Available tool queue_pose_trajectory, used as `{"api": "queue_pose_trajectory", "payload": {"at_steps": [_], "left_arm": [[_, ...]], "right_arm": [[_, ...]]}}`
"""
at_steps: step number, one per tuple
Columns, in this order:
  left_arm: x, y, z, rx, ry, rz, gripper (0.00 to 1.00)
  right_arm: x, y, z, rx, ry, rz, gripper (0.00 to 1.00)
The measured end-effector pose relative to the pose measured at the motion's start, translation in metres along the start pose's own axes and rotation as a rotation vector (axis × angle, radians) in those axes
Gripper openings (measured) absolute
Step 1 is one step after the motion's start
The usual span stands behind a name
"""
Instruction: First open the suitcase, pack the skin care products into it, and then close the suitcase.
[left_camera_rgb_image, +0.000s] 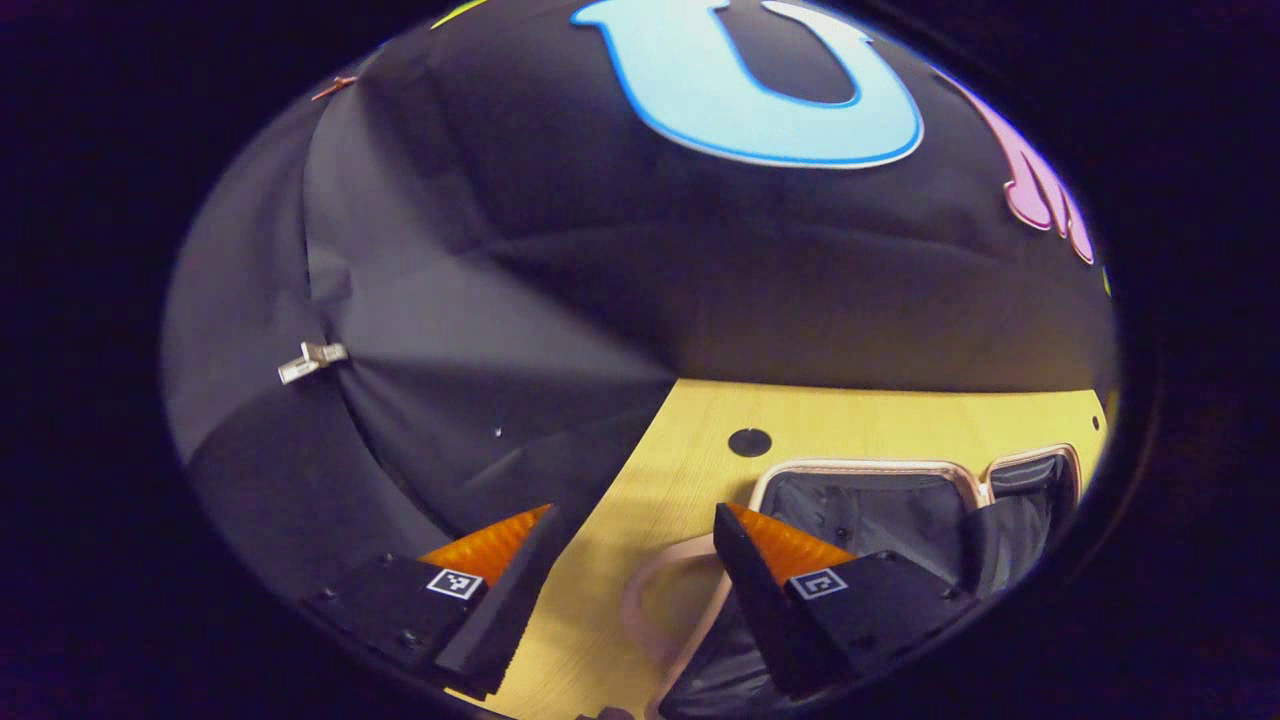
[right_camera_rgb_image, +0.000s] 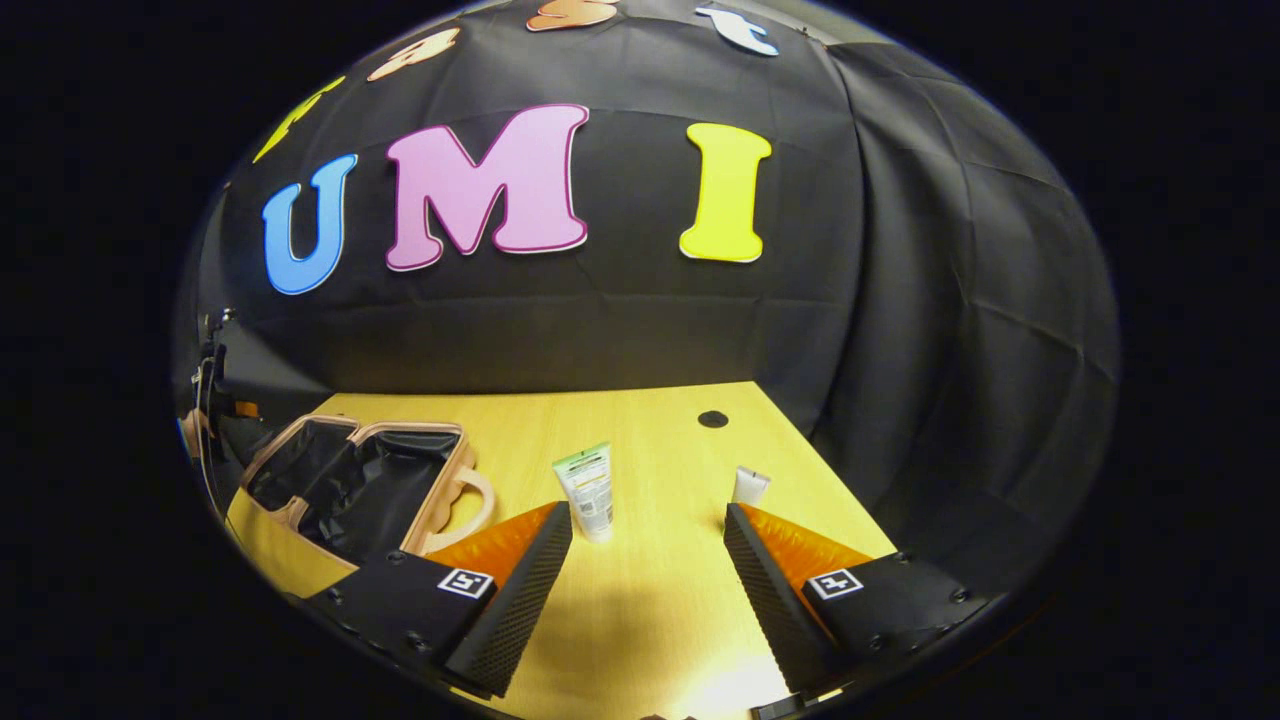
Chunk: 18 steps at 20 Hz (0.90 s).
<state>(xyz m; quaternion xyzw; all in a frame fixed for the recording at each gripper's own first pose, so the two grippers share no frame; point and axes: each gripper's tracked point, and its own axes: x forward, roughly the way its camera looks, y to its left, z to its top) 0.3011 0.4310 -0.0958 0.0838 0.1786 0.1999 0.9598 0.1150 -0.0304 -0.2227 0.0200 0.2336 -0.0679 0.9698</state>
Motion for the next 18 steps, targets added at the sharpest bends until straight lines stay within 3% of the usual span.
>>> {"api": "queue_pose_trajectory", "payload": {"at_steps": [3, 6, 13, 18], "left_arm": [[-0.084, -0.048, 0.052, 0.010, -0.154, -0.067, 0.95], [-0.170, -0.106, 0.073, 0.012, -0.220, -0.140, 0.98], [-0.262, -0.291, 0.031, -0.025, -0.219, -0.394, 0.97], [-0.297, -0.420, -0.014, -0.033, -0.137, -0.623, 0.98]], "right_arm": [[0.007, -0.016, 0.004, 0.041, -0.012, -0.021, 0.97], [0.009, -0.033, 0.011, 0.070, -0.022, -0.035, 0.98], [0.012, -0.065, 0.001, 0.085, 0.001, -0.016, 0.98], [0.037, -0.088, -0.023, 0.106, 0.016, -0.008, 0.98]]}}
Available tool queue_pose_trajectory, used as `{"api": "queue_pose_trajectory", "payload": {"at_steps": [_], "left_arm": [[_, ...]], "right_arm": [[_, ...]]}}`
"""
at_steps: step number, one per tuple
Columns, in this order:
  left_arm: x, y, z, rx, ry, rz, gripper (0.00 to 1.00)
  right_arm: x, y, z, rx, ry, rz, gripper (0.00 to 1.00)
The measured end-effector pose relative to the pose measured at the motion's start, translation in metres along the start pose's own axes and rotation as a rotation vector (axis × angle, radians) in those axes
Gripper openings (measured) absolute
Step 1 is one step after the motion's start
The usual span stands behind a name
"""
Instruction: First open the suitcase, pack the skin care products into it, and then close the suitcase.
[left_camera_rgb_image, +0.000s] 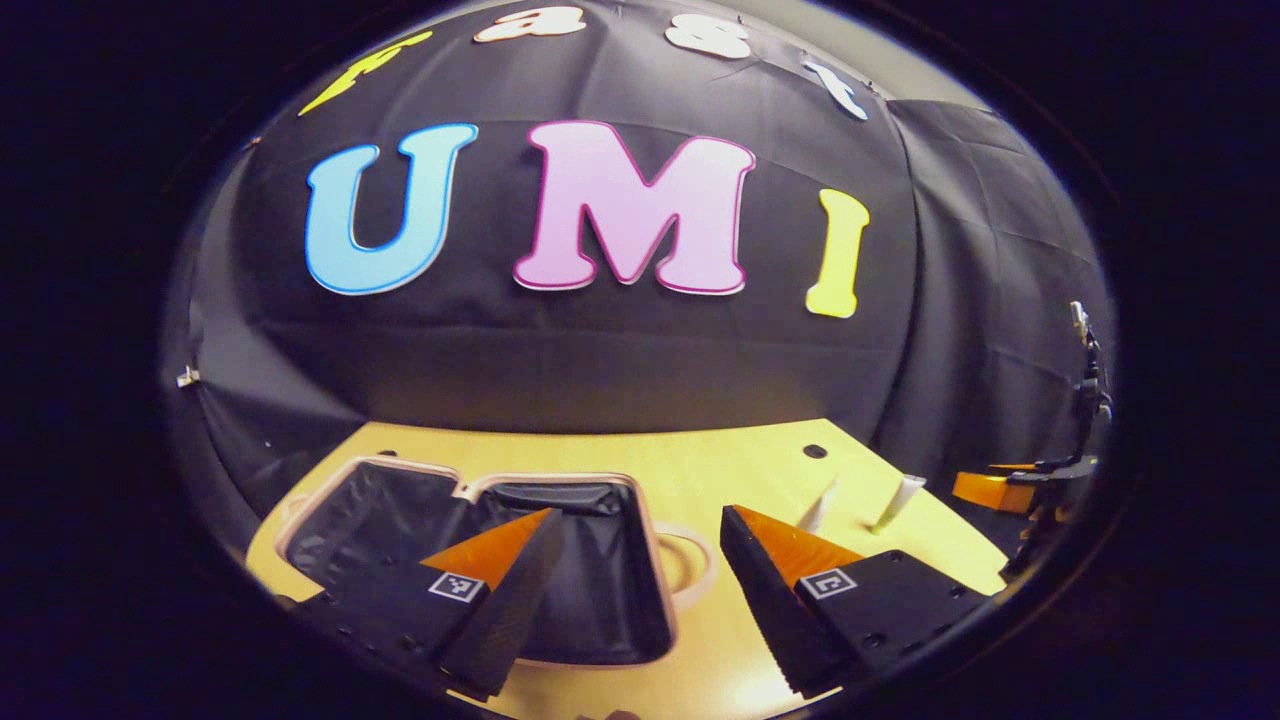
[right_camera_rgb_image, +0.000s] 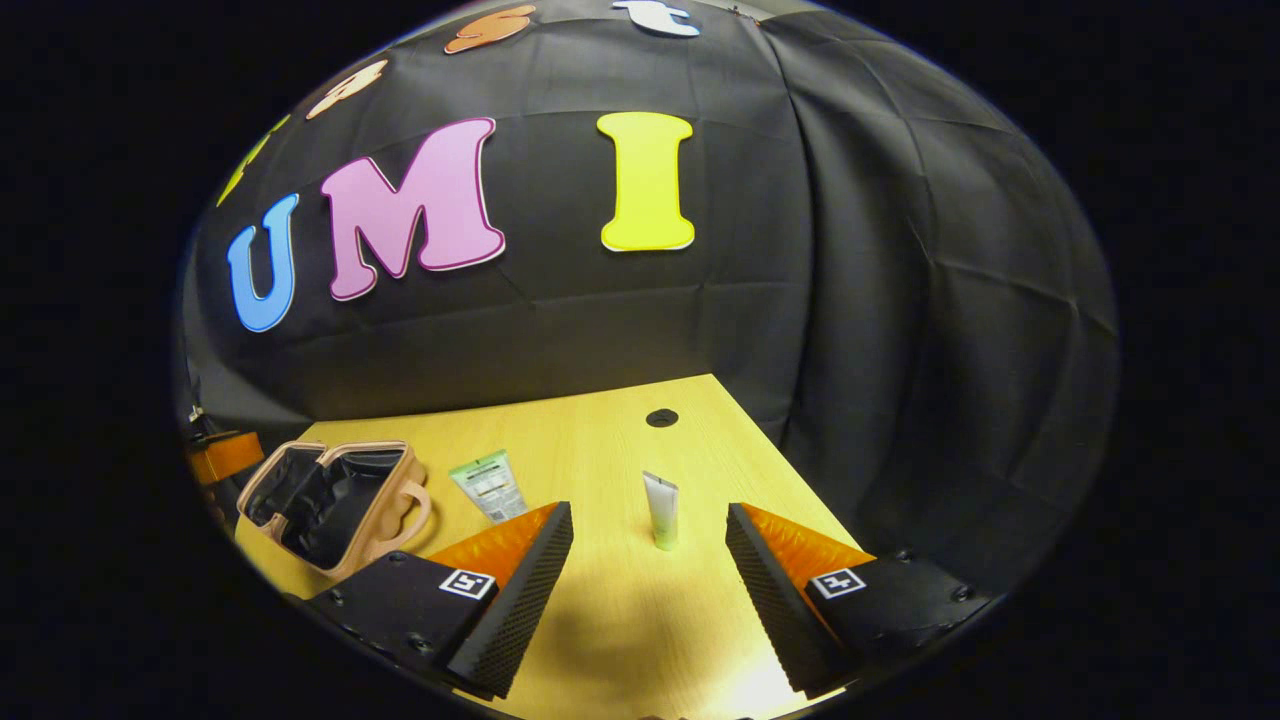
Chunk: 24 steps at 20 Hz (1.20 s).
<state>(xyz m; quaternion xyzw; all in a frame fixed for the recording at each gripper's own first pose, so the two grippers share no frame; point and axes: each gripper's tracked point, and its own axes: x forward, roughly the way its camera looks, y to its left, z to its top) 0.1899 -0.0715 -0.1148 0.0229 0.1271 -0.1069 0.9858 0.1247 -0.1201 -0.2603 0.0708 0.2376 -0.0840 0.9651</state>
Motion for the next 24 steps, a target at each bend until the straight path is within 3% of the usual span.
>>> {"api": "queue_pose_trajectory", "payload": {"at_steps": [5, 9, 17, 21, 22, 24], "left_arm": [[0.053, -0.091, -0.057, 0.040, 0.085, -0.141, 0.98], [0.099, -0.156, -0.075, 0.043, 0.128, -0.225, 0.99], [0.157, -0.200, -0.095, 0.003, 0.214, -0.228, 0.95], [0.160, -0.196, -0.093, 0.021, 0.237, -0.176, 0.76], [0.162, -0.196, -0.102, 0.030, 0.248, -0.165, 0.59], [0.165, -0.196, -0.108, 0.042, 0.264, -0.154, 0.52]], "right_arm": [[0.038, -0.010, -0.025, 0.058, 0.003, 0.023, 0.98], [0.069, -0.008, -0.040, 0.084, 0.031, 0.042, 0.97], [0.107, -0.015, -0.066, 0.105, 0.090, 0.017, 0.97], [0.123, -0.017, -0.074, 0.142, 0.108, 0.004, 0.97], [0.128, -0.017, -0.076, 0.140, 0.110, -0.004, 0.97], [0.137, -0.019, -0.081, 0.119, 0.110, -0.029, 0.97]]}}
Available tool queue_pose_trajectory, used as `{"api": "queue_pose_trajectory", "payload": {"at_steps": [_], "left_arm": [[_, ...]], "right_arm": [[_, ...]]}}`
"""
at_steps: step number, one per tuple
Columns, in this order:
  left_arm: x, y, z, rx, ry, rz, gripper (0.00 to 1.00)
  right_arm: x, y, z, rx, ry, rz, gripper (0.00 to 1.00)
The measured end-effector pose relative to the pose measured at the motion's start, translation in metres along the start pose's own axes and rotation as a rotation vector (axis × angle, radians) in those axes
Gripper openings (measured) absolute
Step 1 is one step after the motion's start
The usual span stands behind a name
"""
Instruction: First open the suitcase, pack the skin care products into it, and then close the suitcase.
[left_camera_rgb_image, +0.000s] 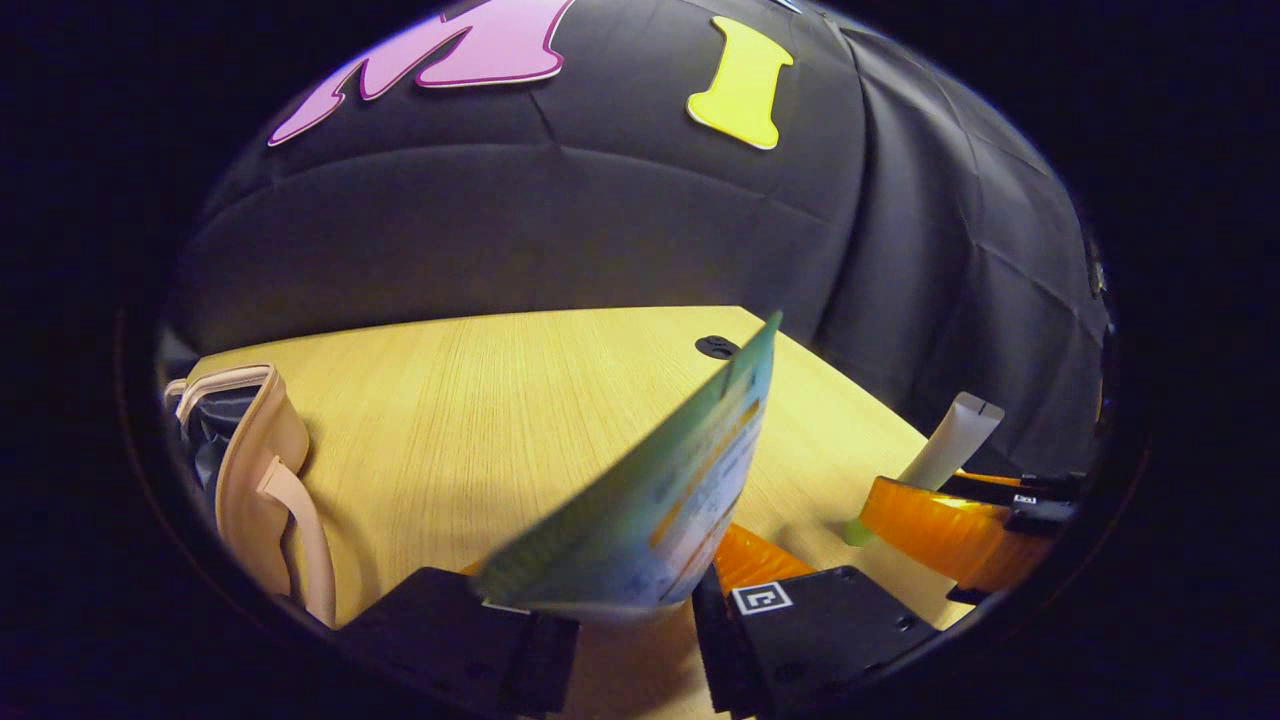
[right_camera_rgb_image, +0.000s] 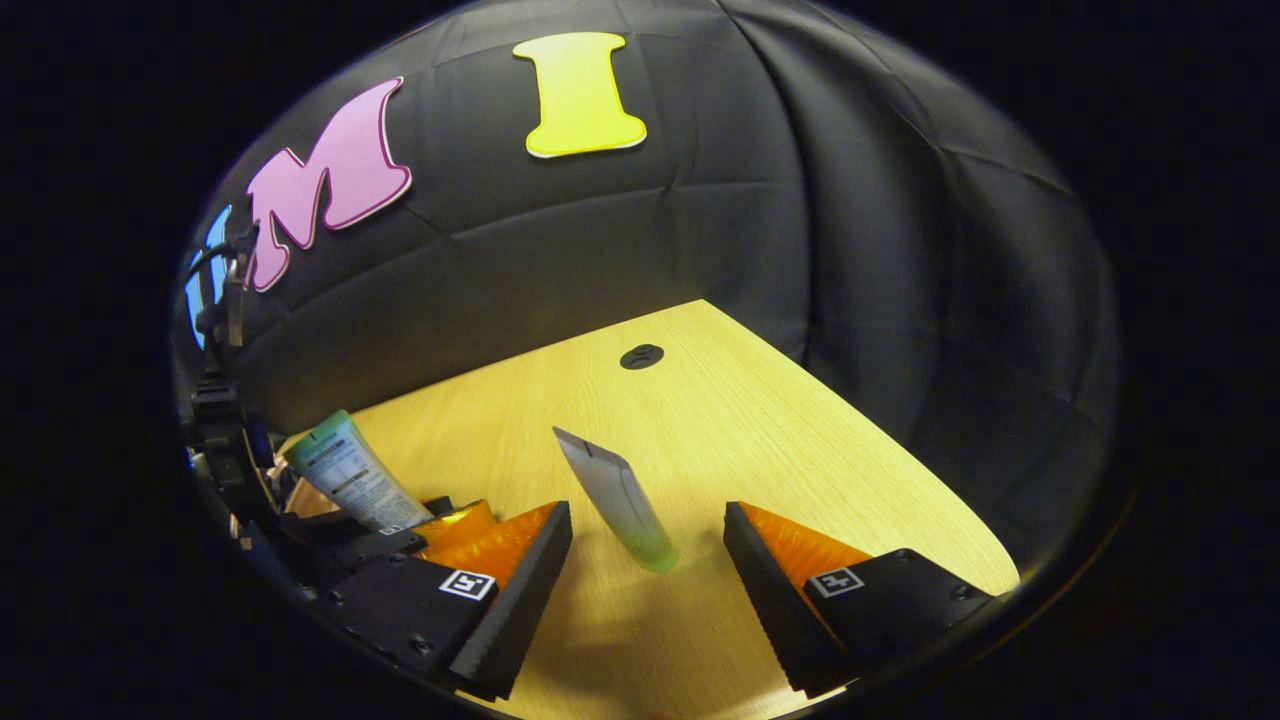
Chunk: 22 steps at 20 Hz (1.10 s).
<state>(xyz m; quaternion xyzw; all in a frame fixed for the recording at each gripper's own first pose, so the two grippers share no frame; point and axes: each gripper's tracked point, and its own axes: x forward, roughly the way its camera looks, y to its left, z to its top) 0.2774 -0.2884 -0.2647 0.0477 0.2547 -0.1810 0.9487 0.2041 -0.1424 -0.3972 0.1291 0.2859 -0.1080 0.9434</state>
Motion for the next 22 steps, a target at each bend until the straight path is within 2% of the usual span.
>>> {"api": "queue_pose_trajectory", "payload": {"at_steps": [7, 11, 12, 13, 16, 17, 18, 20, 21, 22], "left_arm": [[-0.010, 0.011, -0.007, -0.036, 0.010, 0.003, 0.48], [-0.015, 0.017, -0.012, -0.059, 0.015, 0.013, 0.48], [-0.015, 0.020, -0.013, -0.059, 0.015, 0.021, 0.48], [-0.016, 0.020, -0.012, -0.056, 0.015, 0.023, 0.48], [-0.021, 0.021, -0.012, -0.045, 0.005, 0.023, 0.48], [-0.025, 0.021, -0.012, -0.040, -0.009, 0.020, 0.48], [-0.029, 0.022, -0.014, -0.034, -0.016, 0.019, 0.47], [-0.043, 0.024, -0.016, -0.044, -0.020, 0.014, 0.46], [-0.054, 0.025, -0.011, -0.065, -0.036, 0.010, 0.46], [-0.067, 0.028, -0.003, -0.084, -0.061, 0.010, 0.46]], "right_arm": [[0.031, 0.008, -0.004, -0.088, -0.020, -0.012, 0.97], [0.034, 0.004, -0.005, -0.102, -0.022, -0.035, 0.54], [0.037, 0.002, -0.004, -0.118, -0.030, -0.045, 0.41], [0.034, 0.002, -0.004, -0.134, -0.032, -0.045, 0.37], [0.026, 0.003, -0.008, -0.155, -0.007, -0.021, 0.35], [0.019, 0.004, -0.007, -0.166, -0.004, -0.015, 0.26], [0.011, 0.006, -0.005, -0.176, -0.013, -0.016, 0.31], [-0.010, 0.011, 0.010, -0.197, -0.054, -0.013, 0.32], [-0.021, 0.014, 0.016, -0.203, -0.074, -0.008, 0.37], [-0.032, 0.020, 0.024, -0.202, -0.091, -0.001, 0.31]]}}
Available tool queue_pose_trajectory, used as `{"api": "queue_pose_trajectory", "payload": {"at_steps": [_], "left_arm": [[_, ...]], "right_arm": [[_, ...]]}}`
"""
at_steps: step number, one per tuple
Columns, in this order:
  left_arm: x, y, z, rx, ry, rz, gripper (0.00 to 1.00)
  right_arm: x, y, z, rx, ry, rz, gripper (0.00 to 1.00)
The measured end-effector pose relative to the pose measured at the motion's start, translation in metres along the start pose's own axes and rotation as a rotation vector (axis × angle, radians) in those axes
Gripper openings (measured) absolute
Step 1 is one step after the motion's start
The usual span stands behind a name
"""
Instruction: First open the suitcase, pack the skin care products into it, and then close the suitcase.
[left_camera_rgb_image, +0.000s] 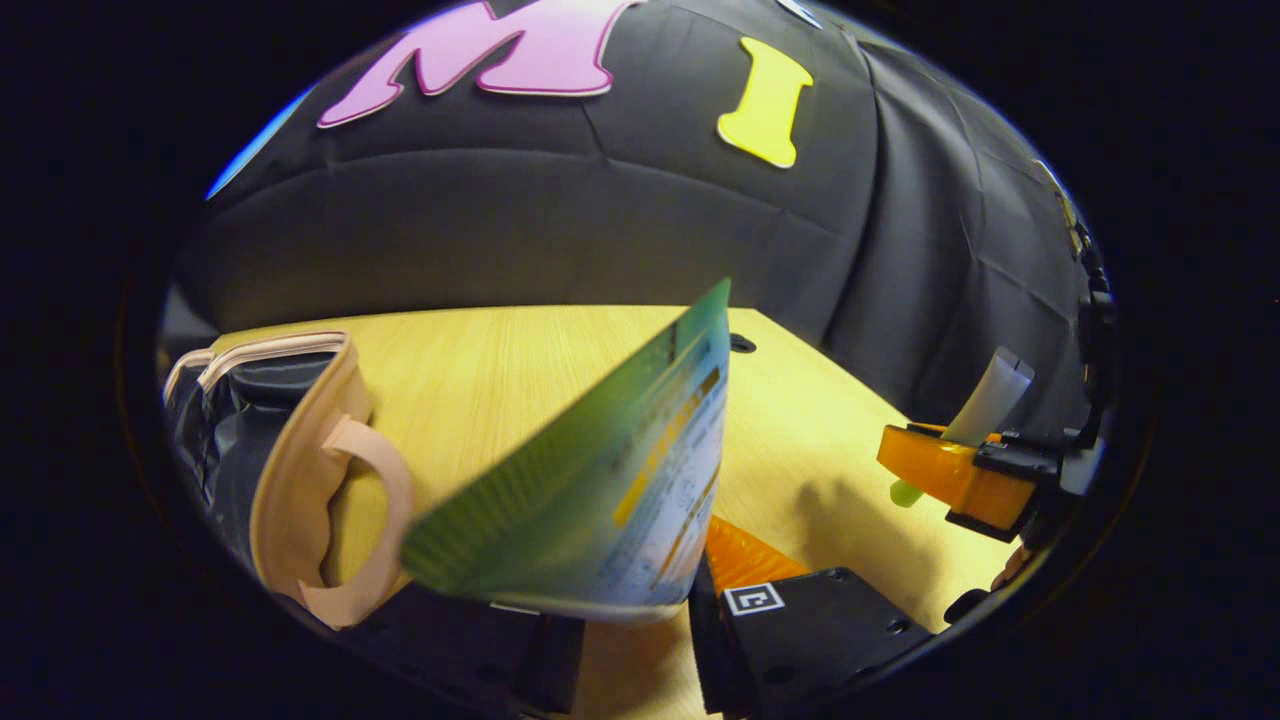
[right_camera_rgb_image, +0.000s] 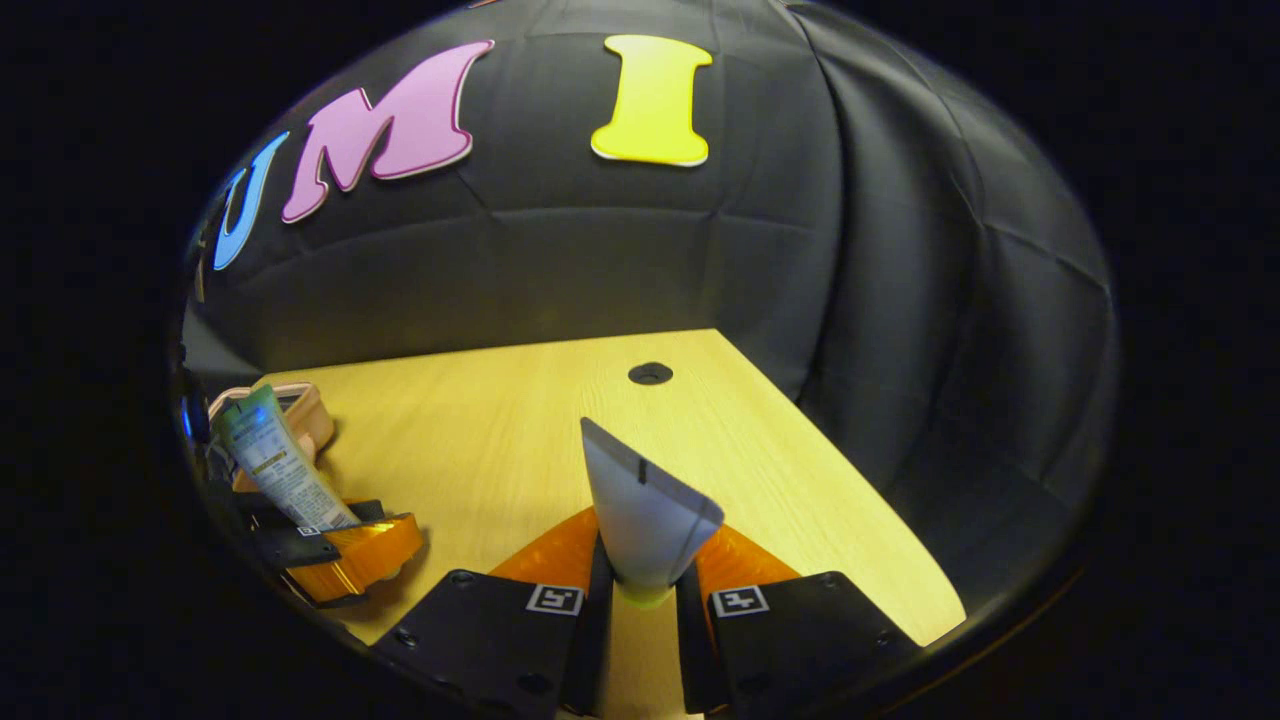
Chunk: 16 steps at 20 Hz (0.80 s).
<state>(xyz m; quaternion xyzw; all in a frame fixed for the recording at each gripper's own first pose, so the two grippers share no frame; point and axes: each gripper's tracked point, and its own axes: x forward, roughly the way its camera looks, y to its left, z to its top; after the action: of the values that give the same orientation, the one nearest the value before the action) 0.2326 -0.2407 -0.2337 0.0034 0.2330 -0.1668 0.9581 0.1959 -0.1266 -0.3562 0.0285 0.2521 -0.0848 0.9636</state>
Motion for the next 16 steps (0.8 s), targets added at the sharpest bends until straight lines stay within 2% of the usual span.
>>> {"api": "queue_pose_trajectory", "payload": {"at_steps": [3, 6, 7, 9, 12, 16], "left_arm": [[-0.056, 0.023, 0.035, -0.015, -0.070, 0.031, 0.46], [-0.120, 0.067, 0.074, -0.004, -0.134, 0.095, 0.46], [-0.142, 0.087, 0.081, 0.001, -0.131, 0.125, 0.46], [-0.176, 0.128, 0.087, -0.052, -0.129, 0.178, 0.46], [-0.199, 0.189, 0.071, -0.104, -0.054, 0.267, 0.46], [-0.182, 0.259, 0.044, -0.089, 0.113, 0.325, 0.46]], "right_arm": [[-0.041, 0.019, 0.022, -0.008, -0.032, 0.033, 0.31], [-0.087, 0.046, 0.038, -0.075, -0.047, 0.079, 0.31], [-0.102, 0.058, 0.043, -0.110, -0.051, 0.103, 0.31], [-0.134, 0.096, 0.047, -0.145, -0.039, 0.192, 0.31], [-0.173, 0.143, 0.051, -0.160, 0.002, 0.294, 0.31], [-0.202, 0.193, 0.082, -0.156, -0.028, 0.387, 0.31]]}}
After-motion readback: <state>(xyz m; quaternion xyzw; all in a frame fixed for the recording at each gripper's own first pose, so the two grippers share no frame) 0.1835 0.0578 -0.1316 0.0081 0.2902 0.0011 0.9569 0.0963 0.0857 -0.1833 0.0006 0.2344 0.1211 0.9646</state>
